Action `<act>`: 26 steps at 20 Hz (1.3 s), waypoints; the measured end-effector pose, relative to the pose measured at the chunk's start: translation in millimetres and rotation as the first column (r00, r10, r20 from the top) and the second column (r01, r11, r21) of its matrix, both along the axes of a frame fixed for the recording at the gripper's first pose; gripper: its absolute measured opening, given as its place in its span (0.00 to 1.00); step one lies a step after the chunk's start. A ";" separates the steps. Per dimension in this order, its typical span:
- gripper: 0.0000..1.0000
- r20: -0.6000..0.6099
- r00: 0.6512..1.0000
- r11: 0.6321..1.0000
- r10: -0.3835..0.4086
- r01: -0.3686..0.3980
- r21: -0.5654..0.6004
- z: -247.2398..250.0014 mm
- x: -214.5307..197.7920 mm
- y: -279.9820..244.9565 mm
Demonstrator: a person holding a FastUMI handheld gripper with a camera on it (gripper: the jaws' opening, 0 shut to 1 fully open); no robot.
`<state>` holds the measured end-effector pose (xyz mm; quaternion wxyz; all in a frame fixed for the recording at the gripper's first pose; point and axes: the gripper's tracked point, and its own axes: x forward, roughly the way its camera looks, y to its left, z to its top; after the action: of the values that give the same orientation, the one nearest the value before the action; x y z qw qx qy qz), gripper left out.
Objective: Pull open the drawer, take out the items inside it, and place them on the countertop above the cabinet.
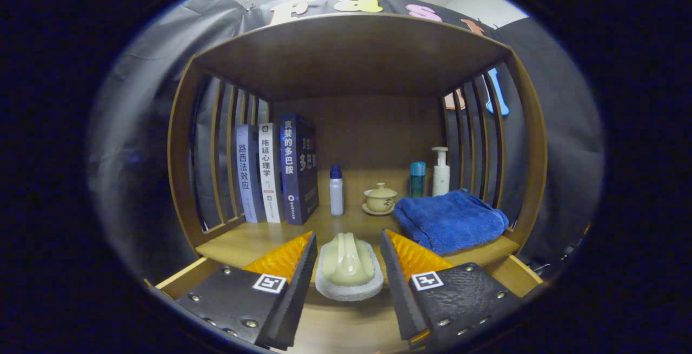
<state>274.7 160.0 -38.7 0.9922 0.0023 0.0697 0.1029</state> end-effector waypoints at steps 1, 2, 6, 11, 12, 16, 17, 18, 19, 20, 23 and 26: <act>0.70 -0.002 1.000 1.000 0.001 -0.001 -0.002 -0.6 -0.5 -0.3; 0.70 -0.007 1.000 1.000 0.001 -0.001 -0.002 -1.3 -0.1 -0.9; 0.70 -0.018 1.000 1.000 0.007 -0.007 -0.003 -3.2 0.5 0.8; 0.70 -0.014 1.000 1.000 0.008 -0.008 -0.002 -2.4 0.1 -0.3; 0.70 -0.014 1.000 1.000 0.008 -0.008 -0.002 -2.9 0.2 -0.4; 0.70 -0.014 1.000 1.000 0.008 -0.008 -0.002 -2.6 0.1 -0.3; 0.70 -0.011 1.000 1.000 0.009 -0.009 -0.002 -2.4 -0.2 -0.2; 0.70 -0.009 1.000 1.000 0.009 -0.009 -0.001 -1.8 -0.5 -0.5; 0.70 -0.008 1.000 1.000 0.009 -0.009 -0.001 -1.3 -0.5 -0.5; 0.70 -0.007 1.000 1.000 0.009 -0.009 -0.001 -0.7 -1.1 -0.4; 0.70 0.000 1.000 1.000 0.010 -0.010 0.000 0.0 -1.2 -0.2; 0.70 0.028 0.999 1.000 0.018 -0.019 0.005 5.6 -5.0 0.4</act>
<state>269.7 160.4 -33.1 0.9921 0.0031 0.0556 0.1123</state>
